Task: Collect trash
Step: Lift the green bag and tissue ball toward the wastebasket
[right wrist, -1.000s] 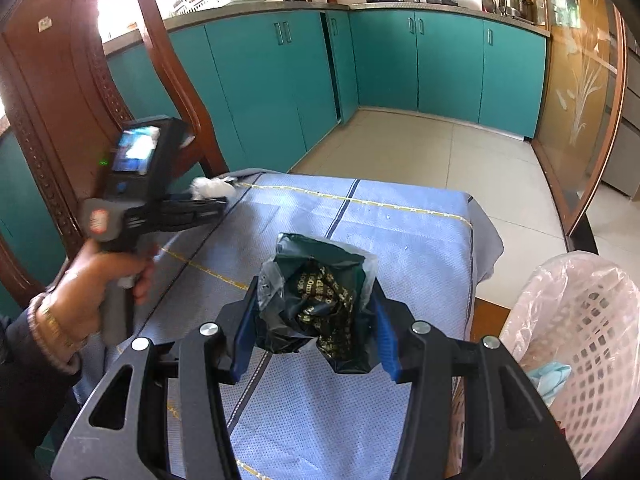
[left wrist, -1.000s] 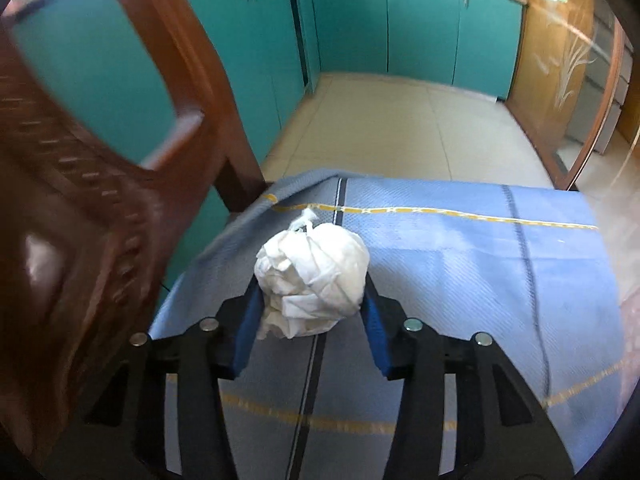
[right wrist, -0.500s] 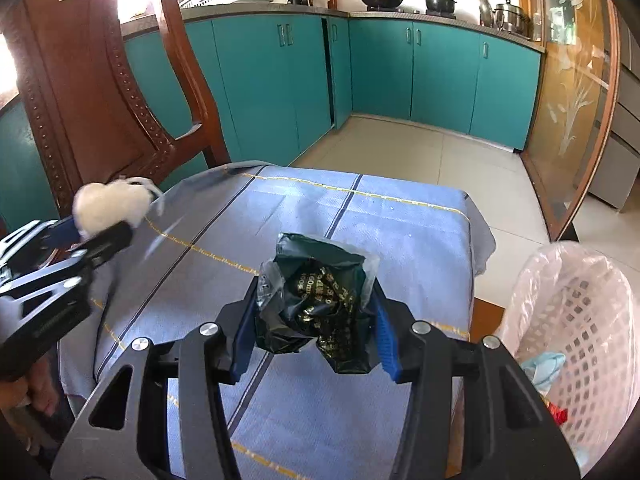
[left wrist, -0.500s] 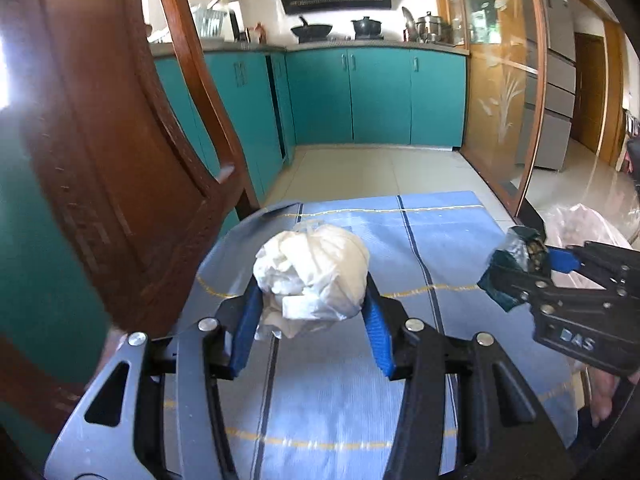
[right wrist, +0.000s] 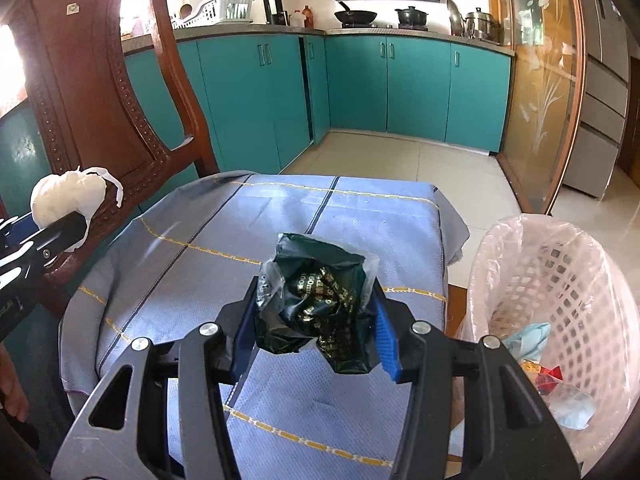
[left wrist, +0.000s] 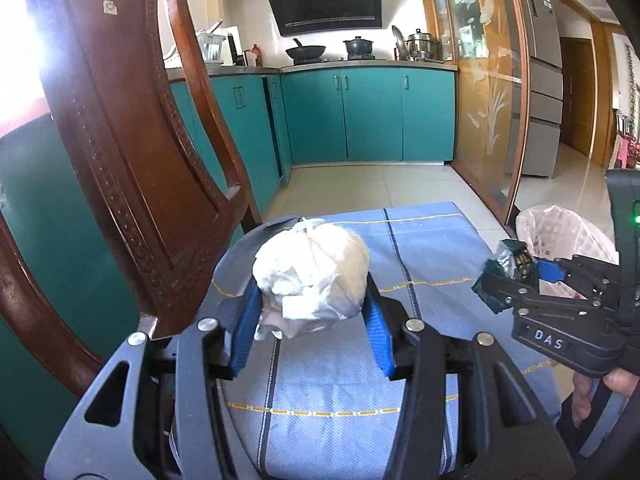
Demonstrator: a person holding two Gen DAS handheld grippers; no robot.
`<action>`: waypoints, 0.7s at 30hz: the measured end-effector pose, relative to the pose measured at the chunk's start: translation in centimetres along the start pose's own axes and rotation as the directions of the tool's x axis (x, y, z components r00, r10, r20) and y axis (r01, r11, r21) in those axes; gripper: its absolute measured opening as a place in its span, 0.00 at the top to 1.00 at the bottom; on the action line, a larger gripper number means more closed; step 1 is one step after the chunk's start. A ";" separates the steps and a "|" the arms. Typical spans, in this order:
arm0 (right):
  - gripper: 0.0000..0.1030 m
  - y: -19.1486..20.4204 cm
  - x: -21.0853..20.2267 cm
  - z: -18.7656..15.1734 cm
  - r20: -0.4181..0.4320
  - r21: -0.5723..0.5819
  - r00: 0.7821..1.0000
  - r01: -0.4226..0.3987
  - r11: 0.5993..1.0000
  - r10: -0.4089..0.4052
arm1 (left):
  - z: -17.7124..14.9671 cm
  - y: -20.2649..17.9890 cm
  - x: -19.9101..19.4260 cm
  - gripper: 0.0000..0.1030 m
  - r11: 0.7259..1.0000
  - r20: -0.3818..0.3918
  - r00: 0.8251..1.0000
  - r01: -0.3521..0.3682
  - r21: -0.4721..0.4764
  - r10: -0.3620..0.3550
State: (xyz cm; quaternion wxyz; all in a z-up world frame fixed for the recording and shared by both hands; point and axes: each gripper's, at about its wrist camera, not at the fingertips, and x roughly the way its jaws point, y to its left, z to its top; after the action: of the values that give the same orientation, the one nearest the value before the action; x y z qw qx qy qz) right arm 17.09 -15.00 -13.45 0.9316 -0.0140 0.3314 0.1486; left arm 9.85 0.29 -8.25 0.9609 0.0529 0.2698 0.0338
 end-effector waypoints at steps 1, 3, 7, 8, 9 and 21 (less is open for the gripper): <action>0.51 0.1 0.0 0.0 0.001 -0.004 1.000 0.003 1.000 -0.003 | 0.0 -0.1 -0.1 0.52 1.000 0.002 1.000 0.002 0.002 -0.002; 0.51 0.3 0.0 -0.1 0.001 -0.017 1.000 0.011 1.000 -0.011 | -0.2 0.0 -0.2 0.52 1.000 0.001 1.000 0.007 0.001 -0.007; 0.51 0.5 -0.2 -0.2 0.011 -0.029 1.000 0.014 0.999 -0.014 | -0.3 0.2 -0.3 0.52 1.000 0.002 1.000 0.011 0.006 -0.011; 0.51 0.4 -0.2 -0.2 0.013 -0.029 1.000 0.017 0.999 -0.017 | -0.4 0.1 -0.4 0.52 1.000 0.002 1.000 0.012 0.009 -0.012; 0.51 0.4 -0.2 -0.2 0.013 -0.028 1.000 0.018 0.999 -0.018 | -0.5 0.0 -0.4 0.52 1.000 0.003 1.000 0.011 0.010 -0.011; 0.51 0.5 -0.4 -0.2 0.023 -0.034 0.999 0.035 0.999 -0.035 | -0.5 0.1 -0.2 0.52 1.000 0.001 1.000 0.014 0.016 -0.014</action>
State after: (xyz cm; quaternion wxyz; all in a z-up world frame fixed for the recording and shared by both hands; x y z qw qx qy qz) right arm 16.52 -14.66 -13.37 0.9373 -0.0344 0.3182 0.1381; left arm 9.40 0.43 -8.54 0.9608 0.0585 0.2697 0.0251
